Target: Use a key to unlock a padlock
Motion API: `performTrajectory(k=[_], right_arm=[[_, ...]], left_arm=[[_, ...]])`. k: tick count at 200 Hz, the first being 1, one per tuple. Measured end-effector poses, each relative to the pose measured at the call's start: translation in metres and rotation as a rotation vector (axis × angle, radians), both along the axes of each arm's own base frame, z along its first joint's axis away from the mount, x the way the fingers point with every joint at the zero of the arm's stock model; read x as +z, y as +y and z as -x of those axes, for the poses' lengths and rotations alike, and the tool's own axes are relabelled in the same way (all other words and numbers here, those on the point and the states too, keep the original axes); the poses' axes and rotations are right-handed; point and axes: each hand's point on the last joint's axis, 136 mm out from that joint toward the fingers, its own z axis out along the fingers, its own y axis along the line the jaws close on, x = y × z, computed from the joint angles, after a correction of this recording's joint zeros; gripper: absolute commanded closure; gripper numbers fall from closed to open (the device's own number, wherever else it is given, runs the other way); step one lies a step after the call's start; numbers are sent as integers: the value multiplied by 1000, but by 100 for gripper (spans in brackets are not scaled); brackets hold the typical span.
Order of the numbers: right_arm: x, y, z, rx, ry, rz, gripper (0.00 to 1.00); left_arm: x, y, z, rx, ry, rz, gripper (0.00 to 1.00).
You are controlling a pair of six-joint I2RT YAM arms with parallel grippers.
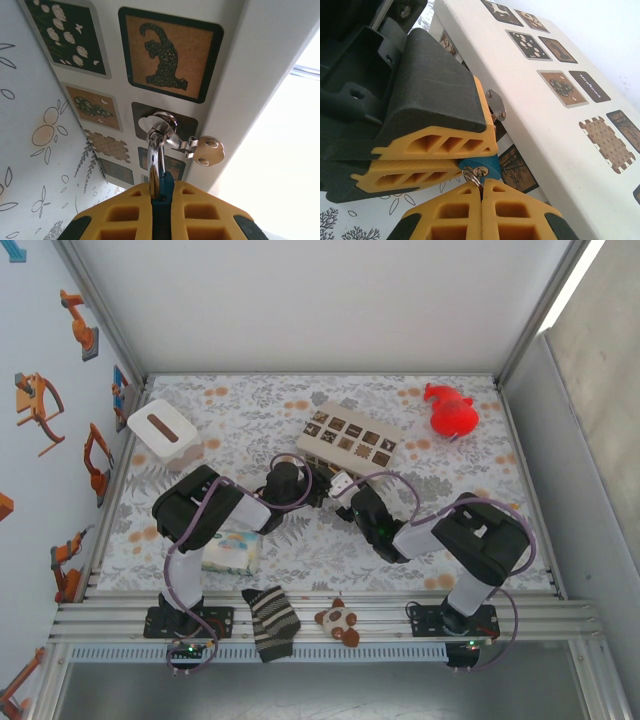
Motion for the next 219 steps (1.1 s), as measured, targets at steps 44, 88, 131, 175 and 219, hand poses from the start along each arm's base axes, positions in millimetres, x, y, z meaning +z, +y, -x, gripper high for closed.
performTrajectory(k=[44,88,131,175,219], right_arm=[[-5,-1,5,3,12,-46,100],[-11,-6,12,-7,43,-104,100],[-13,-18,20,-50,130,-261,100],[-14,-34,24,-126,254,-487,100],[-11,-50,28,-180,377,-716,100]], left_arm=[[2,-7,12,-52,-20,-7,61],[12,10,21,-61,-46,-35,52],[73,51,22,-33,-208,-160,43],[144,100,9,52,-406,-385,37],[169,134,11,89,-511,-603,35]])
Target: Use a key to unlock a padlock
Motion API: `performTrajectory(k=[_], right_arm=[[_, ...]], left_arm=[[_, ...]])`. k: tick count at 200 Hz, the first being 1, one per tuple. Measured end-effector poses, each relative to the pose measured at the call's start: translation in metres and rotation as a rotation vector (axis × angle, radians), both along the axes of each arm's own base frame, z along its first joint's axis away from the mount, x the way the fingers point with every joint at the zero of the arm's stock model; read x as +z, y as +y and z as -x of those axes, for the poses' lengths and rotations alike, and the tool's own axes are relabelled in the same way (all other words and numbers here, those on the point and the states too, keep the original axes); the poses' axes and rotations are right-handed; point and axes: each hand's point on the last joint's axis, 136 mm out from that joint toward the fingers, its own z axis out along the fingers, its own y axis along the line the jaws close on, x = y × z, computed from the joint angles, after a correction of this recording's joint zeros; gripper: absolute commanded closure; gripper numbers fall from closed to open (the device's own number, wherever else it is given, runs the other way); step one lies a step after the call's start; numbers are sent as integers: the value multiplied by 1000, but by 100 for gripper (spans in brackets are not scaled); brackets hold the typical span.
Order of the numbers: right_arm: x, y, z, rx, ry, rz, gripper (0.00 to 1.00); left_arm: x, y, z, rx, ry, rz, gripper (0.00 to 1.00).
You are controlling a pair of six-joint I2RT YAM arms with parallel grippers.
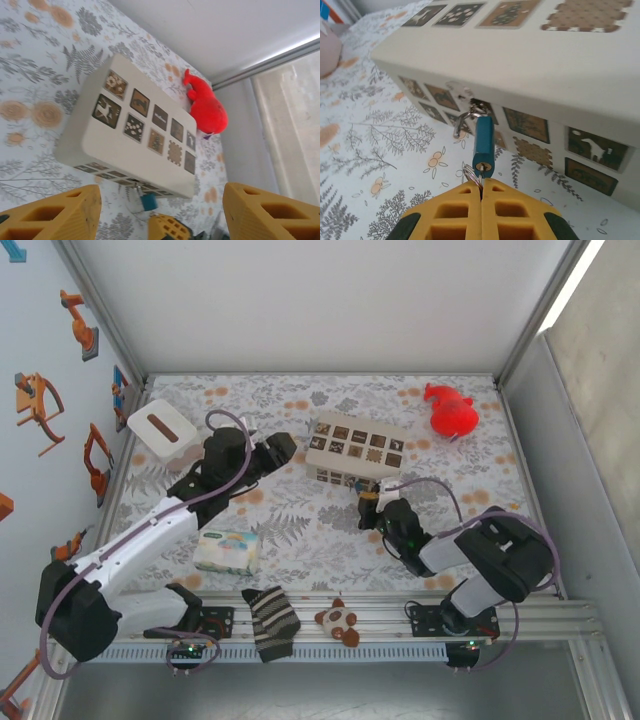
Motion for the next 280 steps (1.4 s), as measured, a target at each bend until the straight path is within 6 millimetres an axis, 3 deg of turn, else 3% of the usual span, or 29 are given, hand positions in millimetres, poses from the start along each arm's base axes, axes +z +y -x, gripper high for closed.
performTrajectory(k=[67,124,168,207,227,257,280], right_arm=[[-8,-12,3,-69,186,-249,100],[-19,-13,4,-89,290,-341,100],[-33,-14,4,-115,354,-363,80],[-32,-15,3,-127,364,-379,65],[-28,-17,2,-129,359,-385,60],[-17,-24,-1,-112,337,-379,40],[-5,-31,-6,-102,315,-395,36]], left_arm=[[-26,16,1,17,33,-142,34],[-20,19,-4,25,18,-153,34],[-20,21,-7,30,18,-160,33],[-21,25,-9,38,18,-169,32],[-21,27,-11,37,16,-178,32],[-19,22,-21,9,29,-179,31],[-26,14,-36,-35,66,-166,32]])
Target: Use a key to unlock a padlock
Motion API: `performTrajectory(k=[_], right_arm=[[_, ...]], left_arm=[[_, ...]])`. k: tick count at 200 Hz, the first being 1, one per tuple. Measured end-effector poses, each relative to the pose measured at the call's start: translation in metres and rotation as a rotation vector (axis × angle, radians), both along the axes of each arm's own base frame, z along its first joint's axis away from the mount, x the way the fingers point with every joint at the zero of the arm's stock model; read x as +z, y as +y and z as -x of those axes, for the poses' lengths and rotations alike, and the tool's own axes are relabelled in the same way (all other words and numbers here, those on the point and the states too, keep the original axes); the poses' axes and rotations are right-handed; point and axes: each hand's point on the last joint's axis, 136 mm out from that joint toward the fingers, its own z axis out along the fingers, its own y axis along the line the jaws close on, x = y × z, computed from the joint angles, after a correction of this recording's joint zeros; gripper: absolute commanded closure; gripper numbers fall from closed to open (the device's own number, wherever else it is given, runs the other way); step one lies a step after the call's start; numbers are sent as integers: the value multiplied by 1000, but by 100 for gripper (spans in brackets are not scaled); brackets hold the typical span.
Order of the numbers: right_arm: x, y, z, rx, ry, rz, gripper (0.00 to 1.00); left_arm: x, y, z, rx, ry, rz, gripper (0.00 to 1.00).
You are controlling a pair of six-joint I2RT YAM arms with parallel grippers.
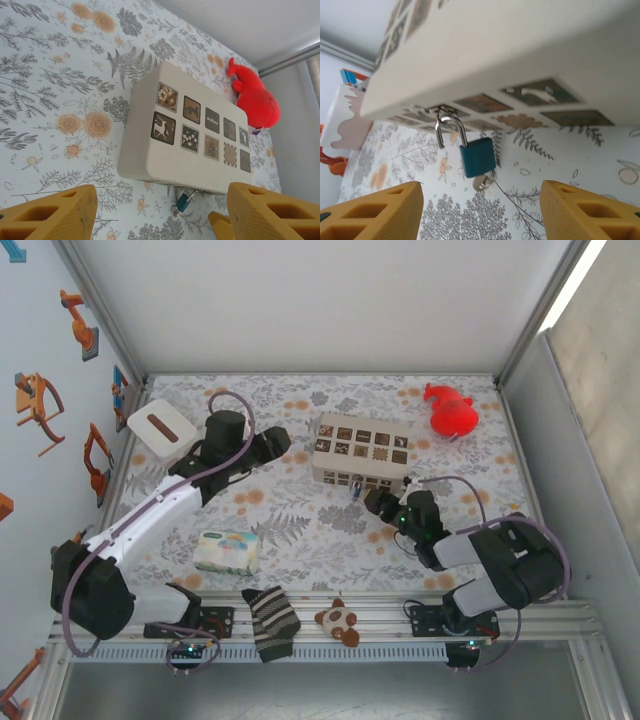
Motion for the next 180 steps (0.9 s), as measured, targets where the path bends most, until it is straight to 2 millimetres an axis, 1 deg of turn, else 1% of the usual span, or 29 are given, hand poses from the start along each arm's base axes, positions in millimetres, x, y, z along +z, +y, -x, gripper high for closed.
performTrajectory(k=[20,32,52,67,85,107,135,163,180], right_arm=[[8,-5,-7,3,-11,-13,35],[12,-5,-11,11,-12,-20,34],[18,-4,-16,27,-18,-33,33],[22,-4,-20,36,-22,-45,32],[24,-4,-24,42,-20,-53,31],[25,-3,-29,53,-11,-61,30],[24,-4,-35,65,5,-62,29],[21,-6,-44,73,17,-53,28],[20,-8,-52,81,17,-40,28]], left_arm=[[-10,-13,-16,-56,40,-7,36],[-15,-27,-27,-109,60,-13,38],[-26,-52,-50,-190,80,-22,38],[-42,-66,-66,-230,102,-50,35],[-66,-72,-79,-253,137,-95,31],[-96,-76,-85,-277,196,-132,29],[-123,-82,-86,-314,251,-144,30],[-137,-81,-78,-334,289,-155,32],[-139,-81,-76,-344,288,-144,33]])
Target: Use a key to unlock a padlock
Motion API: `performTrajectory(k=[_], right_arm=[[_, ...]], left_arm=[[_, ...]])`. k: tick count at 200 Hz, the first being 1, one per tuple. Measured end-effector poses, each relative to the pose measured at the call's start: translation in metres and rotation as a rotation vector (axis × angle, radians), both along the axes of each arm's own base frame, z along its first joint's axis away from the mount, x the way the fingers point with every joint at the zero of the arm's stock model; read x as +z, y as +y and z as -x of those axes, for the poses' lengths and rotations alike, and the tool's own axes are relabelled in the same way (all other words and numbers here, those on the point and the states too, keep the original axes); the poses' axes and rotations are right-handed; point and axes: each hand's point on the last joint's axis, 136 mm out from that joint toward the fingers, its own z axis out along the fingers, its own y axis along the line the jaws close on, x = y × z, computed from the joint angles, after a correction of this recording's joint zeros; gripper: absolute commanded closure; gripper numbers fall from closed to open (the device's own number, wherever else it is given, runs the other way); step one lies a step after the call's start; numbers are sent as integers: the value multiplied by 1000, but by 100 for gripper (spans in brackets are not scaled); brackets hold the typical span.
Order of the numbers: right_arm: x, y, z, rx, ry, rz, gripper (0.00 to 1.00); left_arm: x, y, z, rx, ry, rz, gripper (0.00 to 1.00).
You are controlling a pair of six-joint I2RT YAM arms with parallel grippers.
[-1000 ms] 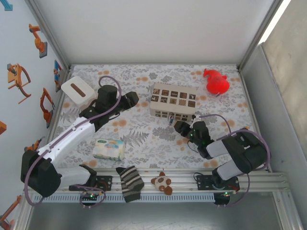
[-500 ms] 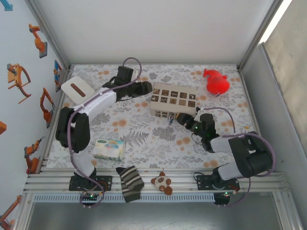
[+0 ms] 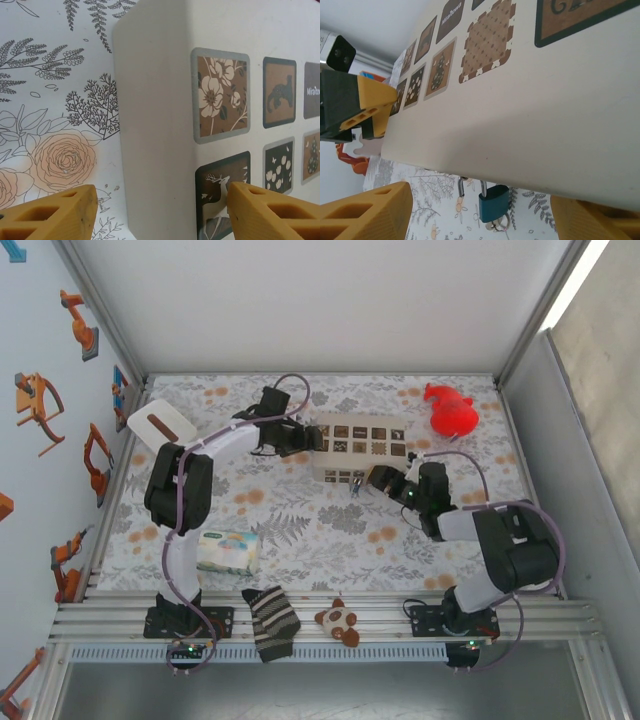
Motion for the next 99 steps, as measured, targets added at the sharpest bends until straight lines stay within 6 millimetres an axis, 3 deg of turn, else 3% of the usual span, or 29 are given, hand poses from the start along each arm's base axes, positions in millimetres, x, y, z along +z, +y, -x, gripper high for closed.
performTrajectory(k=[50,99], right_arm=[[-6,-4,-24,45,-22,42,28],[-6,0,-14,84,-27,21,28]], left_arm=[[-3,11,19,-1,-9,20,34],[-3,13,25,3,-10,28,35]])
